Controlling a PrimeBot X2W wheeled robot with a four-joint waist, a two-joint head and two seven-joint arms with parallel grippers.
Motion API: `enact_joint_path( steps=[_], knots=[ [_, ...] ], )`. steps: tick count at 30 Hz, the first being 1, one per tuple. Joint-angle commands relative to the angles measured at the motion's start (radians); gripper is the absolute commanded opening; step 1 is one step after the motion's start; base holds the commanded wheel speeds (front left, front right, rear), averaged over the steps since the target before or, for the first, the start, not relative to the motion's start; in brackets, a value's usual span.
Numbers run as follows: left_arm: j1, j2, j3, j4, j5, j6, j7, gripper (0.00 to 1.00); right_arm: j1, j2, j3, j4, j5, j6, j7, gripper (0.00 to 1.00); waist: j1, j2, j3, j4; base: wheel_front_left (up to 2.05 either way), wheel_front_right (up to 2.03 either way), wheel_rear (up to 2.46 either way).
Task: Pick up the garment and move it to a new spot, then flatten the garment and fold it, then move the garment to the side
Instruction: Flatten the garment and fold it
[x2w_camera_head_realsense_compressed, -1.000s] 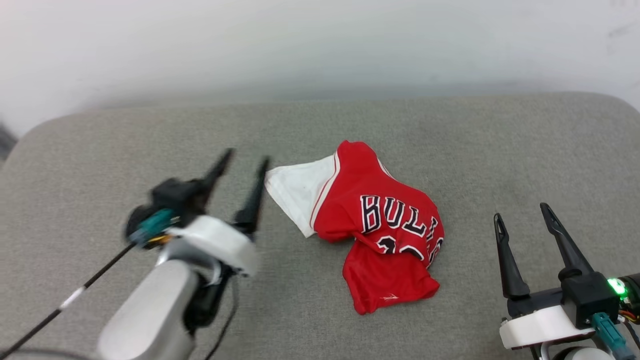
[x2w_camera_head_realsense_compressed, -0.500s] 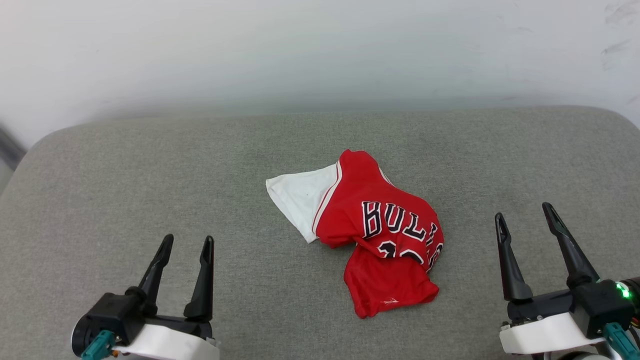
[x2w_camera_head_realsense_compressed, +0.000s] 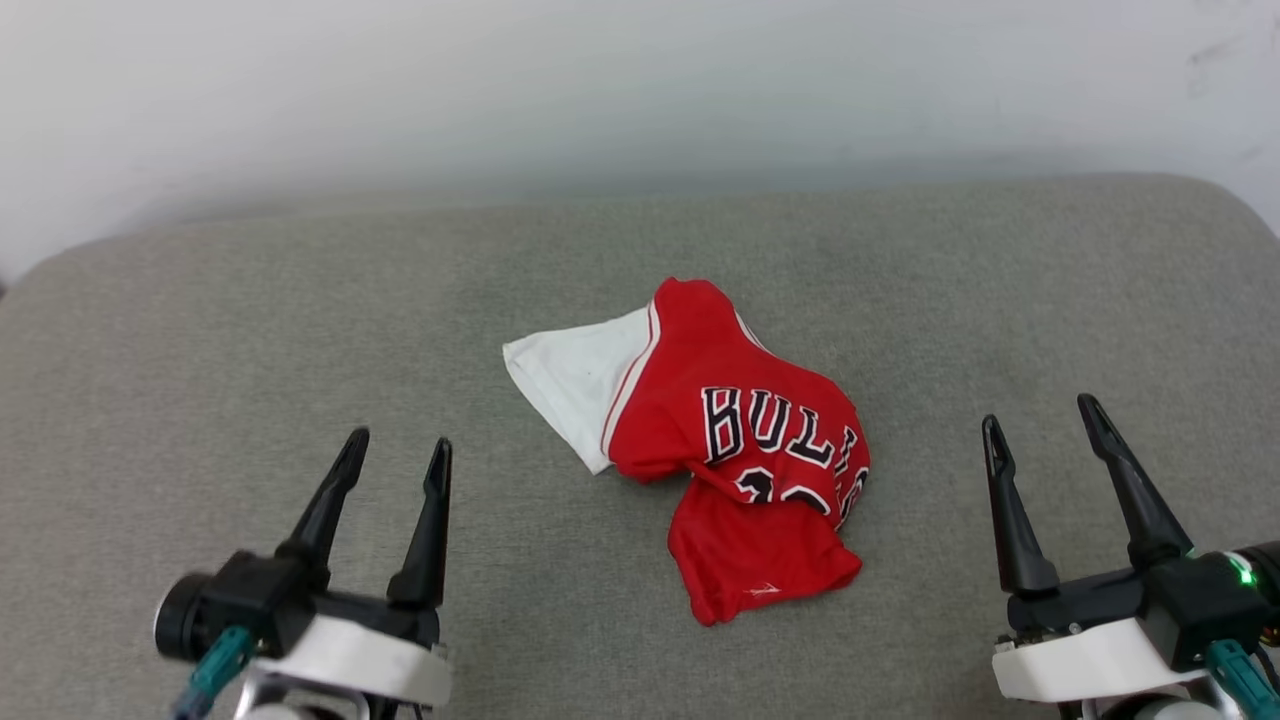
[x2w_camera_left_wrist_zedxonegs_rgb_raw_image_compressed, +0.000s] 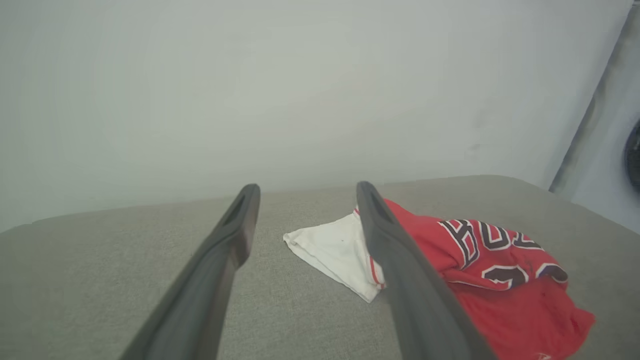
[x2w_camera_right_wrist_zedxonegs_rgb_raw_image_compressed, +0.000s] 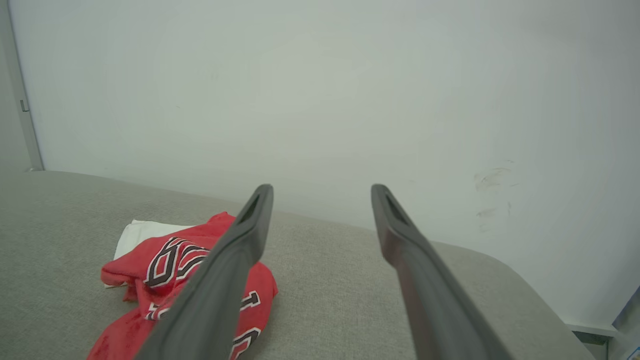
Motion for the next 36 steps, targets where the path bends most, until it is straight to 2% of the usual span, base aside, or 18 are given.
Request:
enact_joint_path(
  steps=[1,4,6,12,16,19,22,28,34,35,36],
  knots=[
    [-0.032,0.018,-0.011,0.019,-0.001,-0.004,-0.002,1.0,-0.019,0.001,0.001,-0.007,0.009,-0.001,-0.002,1.0,0.0,0.0,0.025,-0.017,0.0,0.0,0.0],
    [-0.136,0.069,-0.064,0.058,-0.028,-0.007,0.042,1.0,-0.039,0.002,-0.002,-0.015,0.013,-0.001,-0.002,1.0,0.0,0.0,0.069,-0.038,0.0,0.0,0.0],
    [-0.219,0.123,-0.12,0.076,-0.064,-0.008,0.119,1.0,-0.054,0.002,0.001,-0.02,0.011,-0.001,-0.002,1.0,0.0,0.0,0.105,-0.052,0.0,0.0,0.0],
    [-0.506,0.272,-0.252,0.136,-0.273,-0.008,0.454,1.0,-0.093,0.003,-0.011,-0.028,0.015,-0.001,-0.002,1.0,0.0,0.0,0.201,-0.091,0.0,0.0,0.0],
    [-0.67,0.338,-0.308,0.193,-0.388,-0.008,0.71,1.0,-0.114,0.003,-0.008,-0.03,0.016,-0.001,-0.002,1.0,0.0,0.0,0.259,-0.117,0.0,0.0,0.0],
    [-0.76,0.364,-0.334,0.234,-0.437,-0.009,0.882,1.0,-0.126,0.004,0.0,-0.027,0.014,-0.001,-0.002,1.0,0.0,0.0,0.296,-0.134,0.0,0.0,0.0],
    [-0.827,0.385,-0.36,0.271,-0.445,-0.008,1.009,1.0,-0.14,0.004,0.006,-0.028,0.014,-0.001,-0.002,1.0,0.0,0.0,0.331,-0.148,0.0,0.0,0.0],
    [-0.888,0.406,-0.405,0.345,-0.411,0.012,1.133,1.0,-0.166,0.005,0.016,-0.027,0.034,-0.001,-0.002,1.0,0.0,0.0,0.385,-0.17,0.0,0.0,0.0],
    [-0.867,0.39,-0.421,0.403,-0.426,0.014,1.148,1.0,-0.181,0.005,0.037,-0.022,0.028,-0.001,-0.002,1.0,0.0,0.0,0.407,-0.18,0.0,0.0,0.0],
    [-0.859,0.387,-0.424,0.412,-0.429,0.014,1.151,0.94,-0.182,0.005,0.037,-0.021,0.028,-0.001,-0.002,1.0,0.0,0.0,0.407,-0.18,0.0,0.0,0.0],
    [-0.859,0.387,-0.424,0.412,-0.429,0.014,1.151,0.94,-0.182,0.005,0.037,-0.021,0.028,-0.001,-0.002,1.0,0.0,0.0,0.407,-0.18,0.0,0.0,0.0]
  ],
)
